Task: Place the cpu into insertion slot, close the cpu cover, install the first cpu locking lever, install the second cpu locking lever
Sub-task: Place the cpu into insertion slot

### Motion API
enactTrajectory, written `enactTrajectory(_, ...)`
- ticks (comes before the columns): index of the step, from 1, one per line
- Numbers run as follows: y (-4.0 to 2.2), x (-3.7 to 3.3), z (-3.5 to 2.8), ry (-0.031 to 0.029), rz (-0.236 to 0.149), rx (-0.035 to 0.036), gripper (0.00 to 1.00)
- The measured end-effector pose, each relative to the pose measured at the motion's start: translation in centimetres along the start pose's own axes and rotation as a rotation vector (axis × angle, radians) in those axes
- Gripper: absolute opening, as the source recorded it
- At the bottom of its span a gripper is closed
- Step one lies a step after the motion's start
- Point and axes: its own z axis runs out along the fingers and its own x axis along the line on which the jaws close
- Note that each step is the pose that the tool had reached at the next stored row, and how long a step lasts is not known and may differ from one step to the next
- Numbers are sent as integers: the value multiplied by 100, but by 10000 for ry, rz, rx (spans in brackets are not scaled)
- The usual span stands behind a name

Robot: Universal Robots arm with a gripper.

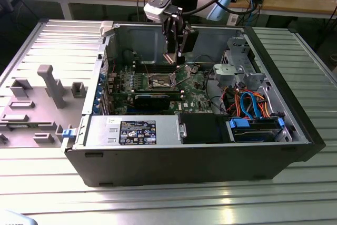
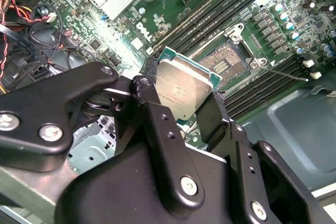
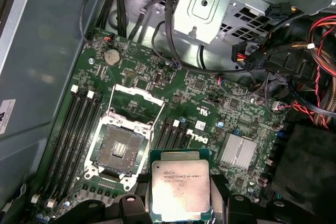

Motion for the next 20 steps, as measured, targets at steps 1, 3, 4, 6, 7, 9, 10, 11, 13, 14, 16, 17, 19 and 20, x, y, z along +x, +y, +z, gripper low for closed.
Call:
enactTrajectory(1, 0, 0, 0, -2, 6, 2, 55)
enactTrajectory(3, 0, 0, 0, -8, 19, 7, 55)
enactTrajectory(4, 0, 0, 1, -12, 26, 9, 55)
enactTrajectory(6, 0, 0, 1, -21, 42, 15, 55)
enactTrajectory(7, 0, 0, 1, -25, 51, 18, 55)
enactTrajectory(9, 0, 0, 1, -39, 82, 28, 55)
enactTrajectory(10, 0, 0, 1, -43, 101, 32, 55)
enactTrajectory(11, 0, 0, 1, -45, 125, 37, 55)
enactTrajectory(13, -1, 1, 2, -45, 165, 43, 55)
enactTrajectory(14, 0, 1, 2, -44, 196, 48, 55)
enactTrajectory(16, 0, 1, 2, -42, 234, 54, 55)
enactTrajectory(17, 0, 1, 3, -27, 275, 54, 55)
enactTrajectory(19, 0, 0, 3, 79, 355, 29, 55)
enactTrajectory(20, 0, 0, 3, 137, 400, 15, 55)
